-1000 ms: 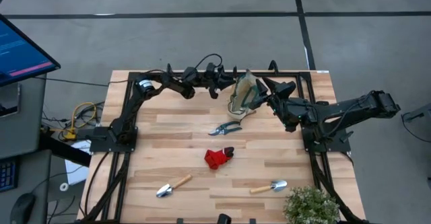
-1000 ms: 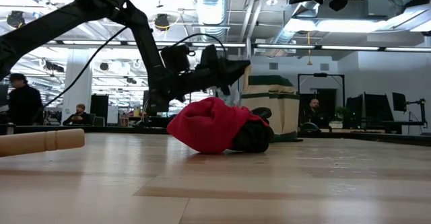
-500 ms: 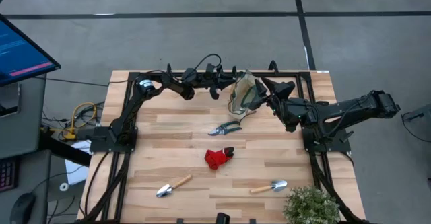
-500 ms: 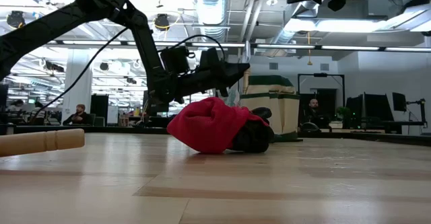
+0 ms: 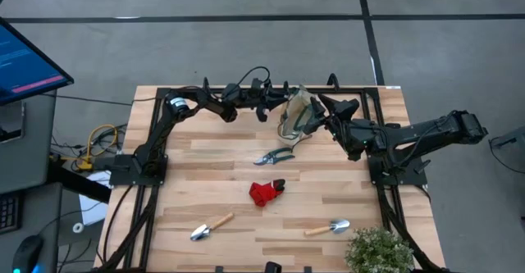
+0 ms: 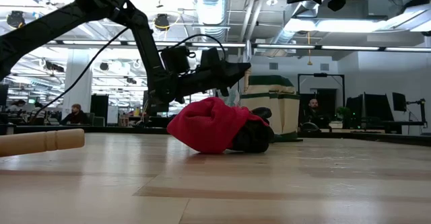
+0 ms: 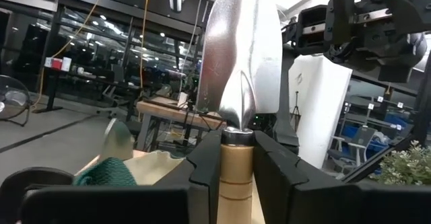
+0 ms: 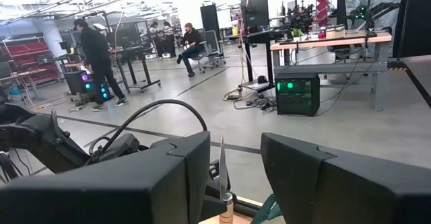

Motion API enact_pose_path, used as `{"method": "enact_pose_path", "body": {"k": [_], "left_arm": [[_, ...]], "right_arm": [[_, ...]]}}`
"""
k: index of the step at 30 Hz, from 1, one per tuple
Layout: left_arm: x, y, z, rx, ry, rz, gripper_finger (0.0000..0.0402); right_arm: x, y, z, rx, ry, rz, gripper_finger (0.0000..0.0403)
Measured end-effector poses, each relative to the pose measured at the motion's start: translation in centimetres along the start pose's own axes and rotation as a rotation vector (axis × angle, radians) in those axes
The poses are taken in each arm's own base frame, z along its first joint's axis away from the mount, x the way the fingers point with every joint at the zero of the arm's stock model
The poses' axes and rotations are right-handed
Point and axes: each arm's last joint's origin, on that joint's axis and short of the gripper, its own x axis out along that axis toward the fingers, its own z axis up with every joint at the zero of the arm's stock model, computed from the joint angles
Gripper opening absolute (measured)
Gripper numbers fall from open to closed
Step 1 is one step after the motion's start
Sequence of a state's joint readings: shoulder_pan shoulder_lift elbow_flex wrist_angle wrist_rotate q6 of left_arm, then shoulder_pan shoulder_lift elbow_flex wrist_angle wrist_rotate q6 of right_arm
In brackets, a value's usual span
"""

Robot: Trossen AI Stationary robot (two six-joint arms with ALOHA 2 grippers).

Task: Pick & Place Garden tools in Gardening bag
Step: Put the trowel into the side pocket of the gardening bag

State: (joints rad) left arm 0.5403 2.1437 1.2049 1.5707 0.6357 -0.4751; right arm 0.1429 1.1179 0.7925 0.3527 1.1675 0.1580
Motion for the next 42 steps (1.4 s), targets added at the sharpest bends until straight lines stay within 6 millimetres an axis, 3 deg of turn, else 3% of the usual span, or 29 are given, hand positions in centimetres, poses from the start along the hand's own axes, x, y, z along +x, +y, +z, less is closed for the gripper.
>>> {"method": "enact_pose_path", "body": {"k": [17, 28, 42], "left_arm": [[0.6, -0.7, -0.4, 0.080, -0.004, -0.002, 0.0064], [-0.1, -0.4, -2.9, 0.055, 0.041, 0.004, 0.0065], [-0.4, -0.3, -3.0, 0.045, 0.110, -0.109, 0.0098]], "right_arm": [[0.0, 0.1, 0.0, 0.000, 0.003, 0.020, 0.0127], [0.0, 0.1, 0.0, -0.011, 0.007, 0.043, 0.0127], [0.0, 0.2, -0.1, -0.049, 0.018, 0.089, 0.0127]]}}
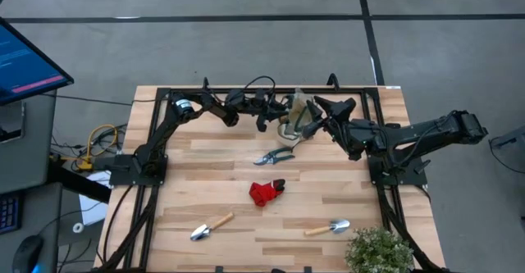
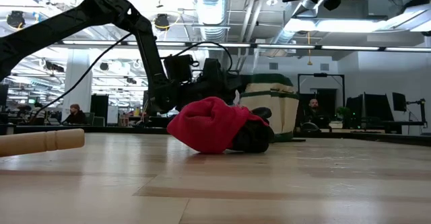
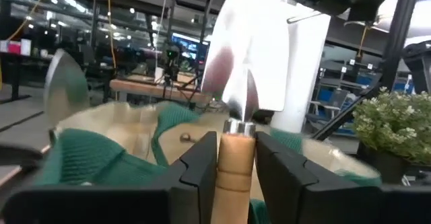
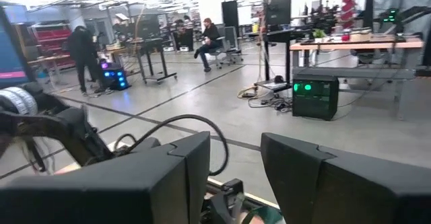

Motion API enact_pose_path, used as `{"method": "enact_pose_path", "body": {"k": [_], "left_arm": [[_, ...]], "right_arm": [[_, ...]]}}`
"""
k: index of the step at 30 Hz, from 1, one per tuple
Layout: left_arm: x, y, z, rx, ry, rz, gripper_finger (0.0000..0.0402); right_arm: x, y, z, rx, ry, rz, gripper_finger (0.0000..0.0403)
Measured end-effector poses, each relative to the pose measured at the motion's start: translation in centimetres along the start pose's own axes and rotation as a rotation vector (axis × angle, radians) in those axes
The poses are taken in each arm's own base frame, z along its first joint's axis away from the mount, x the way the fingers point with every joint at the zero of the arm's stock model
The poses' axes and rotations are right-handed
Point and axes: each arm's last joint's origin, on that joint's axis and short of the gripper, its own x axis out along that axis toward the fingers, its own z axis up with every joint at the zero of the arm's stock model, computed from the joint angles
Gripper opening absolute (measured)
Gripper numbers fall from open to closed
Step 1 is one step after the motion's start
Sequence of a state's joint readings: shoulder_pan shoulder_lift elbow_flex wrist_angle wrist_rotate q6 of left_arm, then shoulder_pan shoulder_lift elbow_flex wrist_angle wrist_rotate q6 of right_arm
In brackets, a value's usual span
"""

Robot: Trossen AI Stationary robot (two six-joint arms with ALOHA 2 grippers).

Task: Pick & Place Garden tools in Gardening bag
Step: Put the trowel into the side pocket of the gardening bag

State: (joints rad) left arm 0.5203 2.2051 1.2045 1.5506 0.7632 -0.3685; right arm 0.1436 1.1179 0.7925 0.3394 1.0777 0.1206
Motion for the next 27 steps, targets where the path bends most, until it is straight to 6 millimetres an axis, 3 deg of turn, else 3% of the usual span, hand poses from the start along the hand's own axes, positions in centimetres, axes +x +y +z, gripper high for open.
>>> {"method": "enact_pose_path", "body": {"k": [12, 19, 27], "left_arm": [[0.6, 0.1, 2.1, -0.020, 0.124, -0.049, 0.0130], [0.6, -0.4, 1.1, -0.007, 0.179, -0.050, 0.0069], [-0.9, -0.5, 4.6, 0.058, 0.160, 0.005, 0.0018]], "right_arm": [[0.0, 0.0, -0.1, -0.005, 0.004, 0.005, 0.0127], [0.1, -0.1, -0.3, -0.016, 0.020, -0.006, 0.0128], [1.1, -1.6, -3.0, 0.194, 0.208, -0.050, 0.0169]]}}
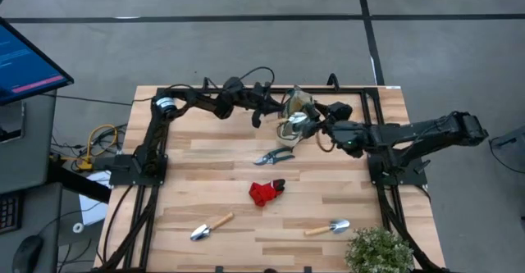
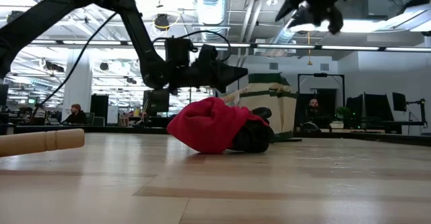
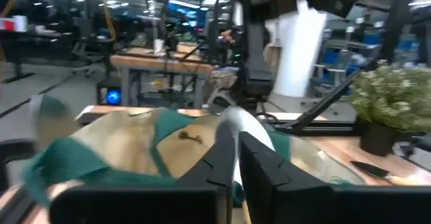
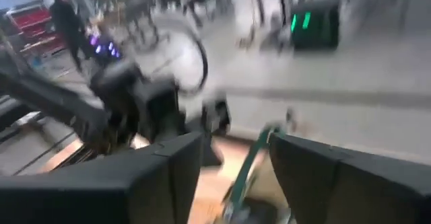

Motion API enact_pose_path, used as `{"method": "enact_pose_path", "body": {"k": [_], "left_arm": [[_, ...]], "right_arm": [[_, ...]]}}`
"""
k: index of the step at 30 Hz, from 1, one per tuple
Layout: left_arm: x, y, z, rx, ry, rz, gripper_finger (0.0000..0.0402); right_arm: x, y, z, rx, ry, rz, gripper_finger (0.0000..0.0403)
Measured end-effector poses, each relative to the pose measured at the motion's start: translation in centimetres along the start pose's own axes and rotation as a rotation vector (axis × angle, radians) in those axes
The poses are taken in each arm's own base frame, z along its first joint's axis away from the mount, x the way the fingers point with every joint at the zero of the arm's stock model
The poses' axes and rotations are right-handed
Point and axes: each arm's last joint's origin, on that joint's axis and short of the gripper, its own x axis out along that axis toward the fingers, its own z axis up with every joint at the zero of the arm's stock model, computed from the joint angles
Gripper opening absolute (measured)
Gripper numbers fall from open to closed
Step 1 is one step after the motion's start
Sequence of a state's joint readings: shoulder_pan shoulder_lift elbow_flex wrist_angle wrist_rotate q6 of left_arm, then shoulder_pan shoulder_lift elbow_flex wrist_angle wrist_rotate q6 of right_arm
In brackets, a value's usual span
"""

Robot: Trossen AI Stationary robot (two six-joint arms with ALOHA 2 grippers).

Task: Pick & Place Garden tools in Gardening bag
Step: Put the trowel into the side pocket of the gardening bag

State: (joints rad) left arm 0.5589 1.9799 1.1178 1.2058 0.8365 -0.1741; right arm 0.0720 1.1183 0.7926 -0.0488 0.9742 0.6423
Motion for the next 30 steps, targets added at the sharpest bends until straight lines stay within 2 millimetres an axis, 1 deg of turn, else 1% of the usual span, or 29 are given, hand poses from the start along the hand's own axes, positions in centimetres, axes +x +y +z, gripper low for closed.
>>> {"method": "enact_pose_path", "body": {"k": [3, 5, 7, 9, 11, 13, 17, 20, 22, 26, 30], "left_arm": [[-0.6, -0.2, 0.7, 0.009, 0.004, 0.024, 0.0006], [-1.2, -0.4, 1.8, 0.020, -0.001, 0.033, 0.0005], [-2.1, -0.4, 3.0, 0.015, 0.009, 0.058, 0.0006], [-3.0, -0.3, 3.8, 0.022, 0.038, 0.092, 0.0007], [-4.0, -0.4, 4.1, 0.023, 0.077, 0.126, 0.0007], [-4.6, -0.5, 4.3, 0.024, 0.096, 0.153, 0.0006], [-5.7, -1.2, 4.3, -0.025, 0.110, 0.171, 0.0007], [-6.3, -1.9, 3.4, -0.070, 0.132, 0.175, 0.0007], [-6.5, -2.3, 2.7, -0.098, 0.149, 0.172, 0.0005], [-6.5, -3.0, 1.9, -0.136, 0.166, 0.171, 0.0006], [-6.3, -3.3, 1.8, -0.135, 0.165, 0.181, 0.0005]], "right_arm": [[0.9, -0.9, -0.2, 0.116, 0.167, 0.026, 0.0194], [1.4, -1.4, 0.3, 0.200, 0.284, 0.027, 0.0203], [2.2, -1.7, 0.4, 0.245, 0.372, -0.001, 0.0204], [2.6, -2.1, 0.5, 0.248, 0.426, -0.053, 0.0200], [3.2, -2.0, 1.1, 0.266, 0.430, -0.084, 0.0195], [3.9, -2.4, 0.8, 0.241, 0.481, -0.138, 0.0192], [5.4, -2.7, 0.0, 0.257, 0.572, -0.152, 0.0196], [6.3, -3.0, -0.5, 0.271, 0.626, -0.161, 0.0207], [6.5, -3.0, -0.8, 0.264, 0.641, -0.165, 0.0214], [6.9, -3.2, -0.8, 0.247, 0.648, -0.165, 0.0219], [7.0, -3.1, -0.6, 0.235, 0.632, -0.141, 0.0211]]}}
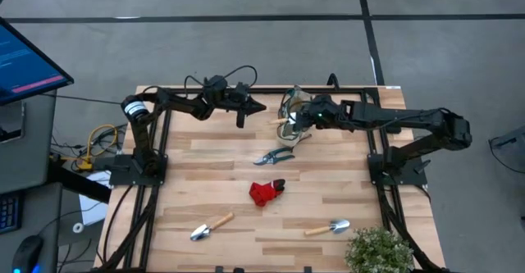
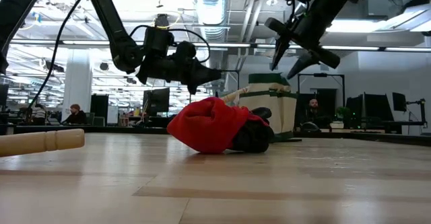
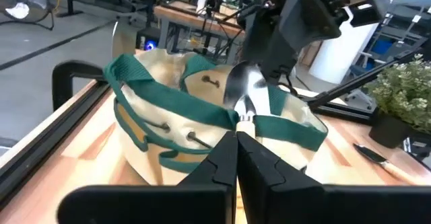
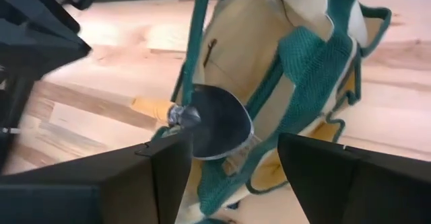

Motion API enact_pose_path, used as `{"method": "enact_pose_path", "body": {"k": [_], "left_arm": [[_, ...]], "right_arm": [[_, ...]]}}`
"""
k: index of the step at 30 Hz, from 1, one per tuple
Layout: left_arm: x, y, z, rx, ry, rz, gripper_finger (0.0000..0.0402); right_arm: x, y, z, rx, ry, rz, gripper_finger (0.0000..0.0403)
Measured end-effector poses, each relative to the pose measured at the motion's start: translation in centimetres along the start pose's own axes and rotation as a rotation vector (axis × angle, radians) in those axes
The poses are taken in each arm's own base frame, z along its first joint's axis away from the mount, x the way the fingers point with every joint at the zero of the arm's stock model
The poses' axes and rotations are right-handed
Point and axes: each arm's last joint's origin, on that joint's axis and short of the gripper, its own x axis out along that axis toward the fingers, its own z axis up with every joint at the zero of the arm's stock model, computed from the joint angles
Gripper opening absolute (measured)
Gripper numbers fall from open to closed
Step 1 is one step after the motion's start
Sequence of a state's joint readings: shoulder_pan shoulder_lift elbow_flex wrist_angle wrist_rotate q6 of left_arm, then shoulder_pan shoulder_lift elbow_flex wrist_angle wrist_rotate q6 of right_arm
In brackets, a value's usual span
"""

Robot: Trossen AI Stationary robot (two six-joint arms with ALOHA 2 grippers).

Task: Pick & Place Garden tools in Gardening bag
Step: Put the trowel into the side pocket of the gardening bag

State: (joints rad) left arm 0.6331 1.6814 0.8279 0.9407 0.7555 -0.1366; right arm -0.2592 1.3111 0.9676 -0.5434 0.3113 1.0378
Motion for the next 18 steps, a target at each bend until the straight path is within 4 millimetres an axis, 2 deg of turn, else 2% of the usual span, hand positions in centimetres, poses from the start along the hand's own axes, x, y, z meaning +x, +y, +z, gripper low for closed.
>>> {"method": "enact_pose_path", "body": {"k": [8, 18], "left_arm": [[0.2, -0.1, -0.3, -0.015, 0.018, 0.022, 0.0007], [0.3, -0.1, -0.6, -0.016, 0.044, 0.040, 0.0007]], "right_arm": [[-0.1, -0.3, 0.6, -0.025, -0.015, 0.004, 0.0196], [1.0, -0.2, 1.1, -0.046, 0.026, 0.039, 0.0192]]}}
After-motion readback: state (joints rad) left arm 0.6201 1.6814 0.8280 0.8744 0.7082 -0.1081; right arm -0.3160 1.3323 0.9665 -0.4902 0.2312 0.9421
